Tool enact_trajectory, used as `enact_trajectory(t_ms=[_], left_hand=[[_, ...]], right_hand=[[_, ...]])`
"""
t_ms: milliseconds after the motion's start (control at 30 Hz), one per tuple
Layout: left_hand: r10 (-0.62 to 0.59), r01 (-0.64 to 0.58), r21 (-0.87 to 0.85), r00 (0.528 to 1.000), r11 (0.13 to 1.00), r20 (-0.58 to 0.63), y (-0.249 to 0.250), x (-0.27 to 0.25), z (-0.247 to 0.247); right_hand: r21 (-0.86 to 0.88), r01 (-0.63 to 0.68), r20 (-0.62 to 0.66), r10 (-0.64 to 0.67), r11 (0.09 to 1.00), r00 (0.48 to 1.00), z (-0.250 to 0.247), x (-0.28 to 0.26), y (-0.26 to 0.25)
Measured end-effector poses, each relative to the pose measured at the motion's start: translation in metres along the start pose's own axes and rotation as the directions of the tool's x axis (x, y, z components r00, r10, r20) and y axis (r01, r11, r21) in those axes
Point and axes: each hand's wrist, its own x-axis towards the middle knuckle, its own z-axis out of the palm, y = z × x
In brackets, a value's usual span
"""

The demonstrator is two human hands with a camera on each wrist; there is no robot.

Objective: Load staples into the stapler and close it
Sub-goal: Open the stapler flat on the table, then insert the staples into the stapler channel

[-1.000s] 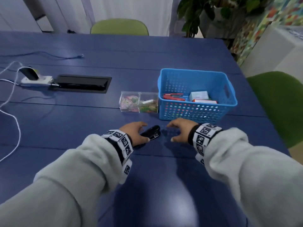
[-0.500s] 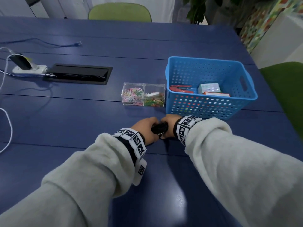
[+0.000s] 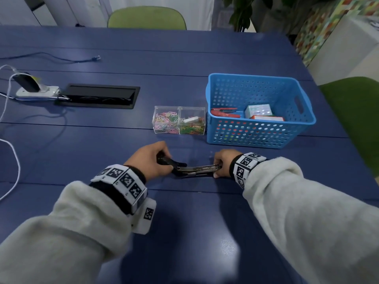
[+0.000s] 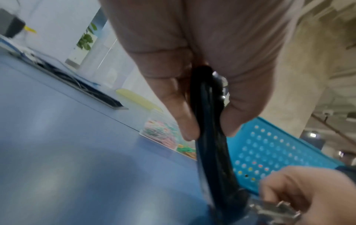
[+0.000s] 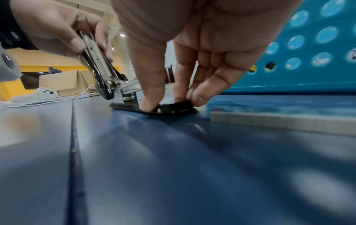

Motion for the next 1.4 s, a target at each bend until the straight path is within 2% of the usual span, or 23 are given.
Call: enact_trajectory(t_ms=[133, 266, 366, 500, 666, 766, 933, 1166, 1232, 1299, 1399], left_hand=[[-0.073, 0.062, 0.177, 0.996, 0.982, 0.057, -0.018, 0.001, -0.009], [-0.175, 0.116, 0.302, 0.968, 0.946, 0.178, -0.02, 0.008, 0.001], [-0.167, 0.056, 0.382, 0.95, 0.923, 0.263, -0.016, 0.014, 0.016], [-0.039, -0.093, 0.325, 0.926, 0.941, 0.375, -0.002, 0.017, 0.04], [0.029, -0.196, 0.391, 0.919, 0.899, 0.393, -0.001, 0.023, 0.053], [0.037, -0.222, 0.43, 0.917, 0.875, 0.398, -0.002, 0.023, 0.052], [0.029, -0.22, 0.436, 0.915, 0.872, 0.403, 0.001, 0.024, 0.052], [0.006, -0.203, 0.454, 0.917, 0.867, 0.399, 0.0, 0.025, 0.053], [0.005, -0.201, 0.452, 0.917, 0.869, 0.398, 0.0, 0.025, 0.053], [0.004, -0.197, 0.451, 0.919, 0.87, 0.394, 0.0, 0.025, 0.053], [-0.008, -0.187, 0.455, 0.92, 0.871, 0.393, 0.001, 0.025, 0.052]], right_hand=[[0.001, -0.01, 0.006, 0.01, 1.0, 1.0, -0.001, 0.0, -0.001], [-0.02, -0.008, 0.014, 0.008, 1.0, 1.0, -0.002, 0.0, -0.003], [-0.025, -0.002, 0.008, 0.003, 1.0, 1.0, -0.002, 0.001, -0.001], [-0.025, 0.014, -0.018, -0.014, 1.0, 1.0, 0.0, 0.001, 0.0], [0.0, 0.042, -0.05, -0.042, 0.999, 0.998, -0.002, -0.011, 0.02], [-0.033, -0.015, -0.091, 0.012, 0.999, 0.996, -0.006, -0.025, 0.048], [-0.114, -0.078, -0.015, 0.077, 0.99, 0.997, -0.003, -0.037, 0.067], [-0.1, -0.045, -0.051, 0.041, 0.994, 0.998, 0.002, -0.037, 0.063], [-0.042, -0.071, -0.066, 0.069, 0.997, 0.995, -0.001, -0.04, 0.063], [0.087, -0.058, -0.146, 0.07, 0.995, 0.987, -0.005, -0.043, 0.057], [0.172, 0.083, -0.256, -0.036, 0.982, 0.966, -0.01, -0.045, 0.035]])
